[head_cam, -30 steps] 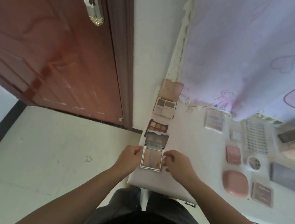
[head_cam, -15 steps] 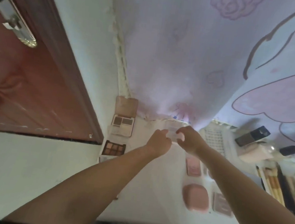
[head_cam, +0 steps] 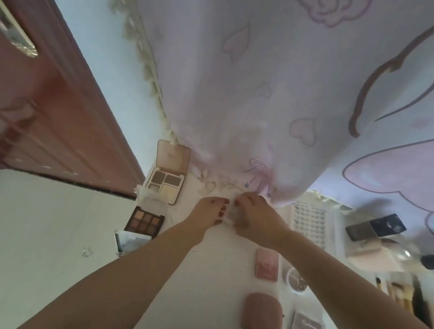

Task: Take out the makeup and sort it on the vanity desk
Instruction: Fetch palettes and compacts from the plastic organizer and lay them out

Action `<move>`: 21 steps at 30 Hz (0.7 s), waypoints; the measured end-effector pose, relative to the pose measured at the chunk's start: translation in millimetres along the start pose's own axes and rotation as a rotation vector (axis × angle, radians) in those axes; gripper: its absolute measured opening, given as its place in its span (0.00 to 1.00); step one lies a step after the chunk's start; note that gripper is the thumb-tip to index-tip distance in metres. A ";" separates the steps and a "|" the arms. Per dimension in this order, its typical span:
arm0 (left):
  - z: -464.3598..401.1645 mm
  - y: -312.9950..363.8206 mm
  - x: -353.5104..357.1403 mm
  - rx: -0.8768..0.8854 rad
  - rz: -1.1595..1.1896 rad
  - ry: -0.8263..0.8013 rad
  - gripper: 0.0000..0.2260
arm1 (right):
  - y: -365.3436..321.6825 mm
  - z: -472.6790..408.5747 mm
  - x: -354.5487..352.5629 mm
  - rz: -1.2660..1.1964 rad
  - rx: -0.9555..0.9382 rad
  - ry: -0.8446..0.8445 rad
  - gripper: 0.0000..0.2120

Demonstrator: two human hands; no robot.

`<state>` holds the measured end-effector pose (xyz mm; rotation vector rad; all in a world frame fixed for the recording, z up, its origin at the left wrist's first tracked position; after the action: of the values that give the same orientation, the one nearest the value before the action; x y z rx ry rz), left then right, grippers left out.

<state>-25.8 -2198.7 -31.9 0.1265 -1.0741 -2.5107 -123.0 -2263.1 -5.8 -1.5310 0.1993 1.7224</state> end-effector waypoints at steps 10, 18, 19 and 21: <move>46.5 -29.0 16.8 -0.289 0.677 -0.461 0.22 | -44.0 32.5 -27.5 -0.365 0.069 0.113 0.26; 59.5 -26.0 6.6 -0.322 0.722 -0.534 0.22 | -37.7 20.9 -56.3 -0.768 0.195 0.127 0.07; 59.5 -25.4 6.6 -0.323 0.740 -0.531 0.23 | -30.6 17.4 -60.9 -0.876 0.251 0.178 0.07; 56.5 -23.2 6.8 -0.325 0.786 -0.502 0.23 | -19.8 11.2 -62.4 -1.002 0.321 0.225 0.06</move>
<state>-53.0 -2148.8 -8.3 -0.8816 -0.6589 -1.9609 -122.4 -2271.6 60.0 -1.2426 -0.1618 0.6896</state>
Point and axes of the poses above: each hand's wrist, its own z-axis away from the middle knuckle, its own x-axis out of the palm, y = z × x, the point moved 9 cm from there along -z, towards the middle knuckle, and after that the axes turned 3 degrees about z, right-handed, at the moved point
